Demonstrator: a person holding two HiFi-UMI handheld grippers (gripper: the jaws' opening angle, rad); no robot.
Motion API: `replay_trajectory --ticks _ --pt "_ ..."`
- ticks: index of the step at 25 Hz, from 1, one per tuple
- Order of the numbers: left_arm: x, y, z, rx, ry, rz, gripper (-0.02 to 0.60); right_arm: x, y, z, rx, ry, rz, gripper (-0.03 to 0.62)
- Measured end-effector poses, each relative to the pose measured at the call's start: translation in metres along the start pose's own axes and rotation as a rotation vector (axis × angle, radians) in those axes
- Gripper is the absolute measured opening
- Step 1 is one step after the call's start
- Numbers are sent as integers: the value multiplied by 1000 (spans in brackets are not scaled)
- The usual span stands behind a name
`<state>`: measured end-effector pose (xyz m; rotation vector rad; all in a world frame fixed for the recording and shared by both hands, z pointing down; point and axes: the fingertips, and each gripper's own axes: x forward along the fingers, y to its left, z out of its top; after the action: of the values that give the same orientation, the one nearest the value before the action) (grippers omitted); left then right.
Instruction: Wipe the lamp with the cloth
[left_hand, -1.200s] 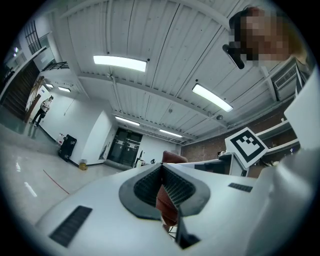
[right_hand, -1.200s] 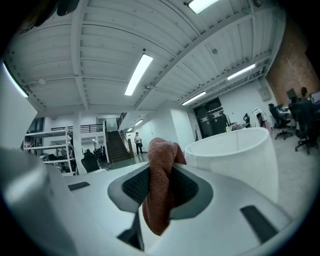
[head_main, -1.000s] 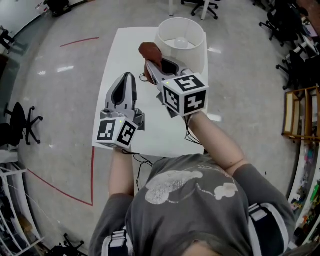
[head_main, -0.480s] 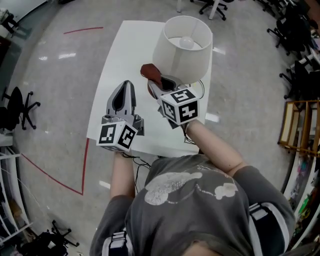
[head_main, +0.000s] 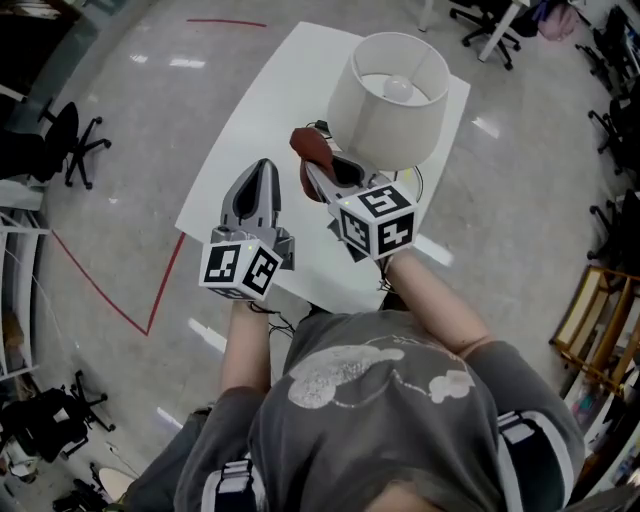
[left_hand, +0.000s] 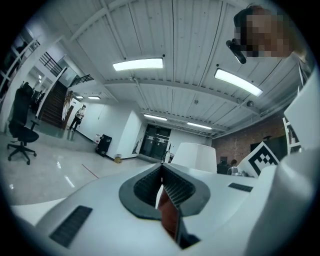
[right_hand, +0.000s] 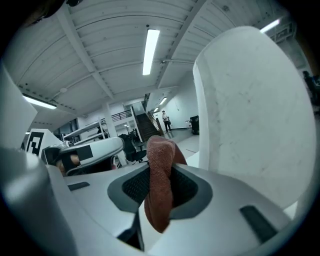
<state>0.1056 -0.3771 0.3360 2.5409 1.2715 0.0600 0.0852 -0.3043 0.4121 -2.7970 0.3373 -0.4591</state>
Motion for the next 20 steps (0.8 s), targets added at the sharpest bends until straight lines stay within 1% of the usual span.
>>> replay_trajectory --ticks 4,8,13,16,20 --pt "-9 -14 1 5 -19 62 8 -17 6 7 -24 -14 92 91" --pt "-12 -26 -2 12 -28 109 8 -32 5 10 -53 1 157 91" --pt "-30 -44 -23 16 -20 187 8 -52 5 -14 -126 45 244 91" --pt "-43 -53 -29 18 -26 231 8 -60 2 -29 -134 73 281 91" --pt "-53 -70 -34 32 -53 279 8 -74 -4 -38 -161 85 335 91"
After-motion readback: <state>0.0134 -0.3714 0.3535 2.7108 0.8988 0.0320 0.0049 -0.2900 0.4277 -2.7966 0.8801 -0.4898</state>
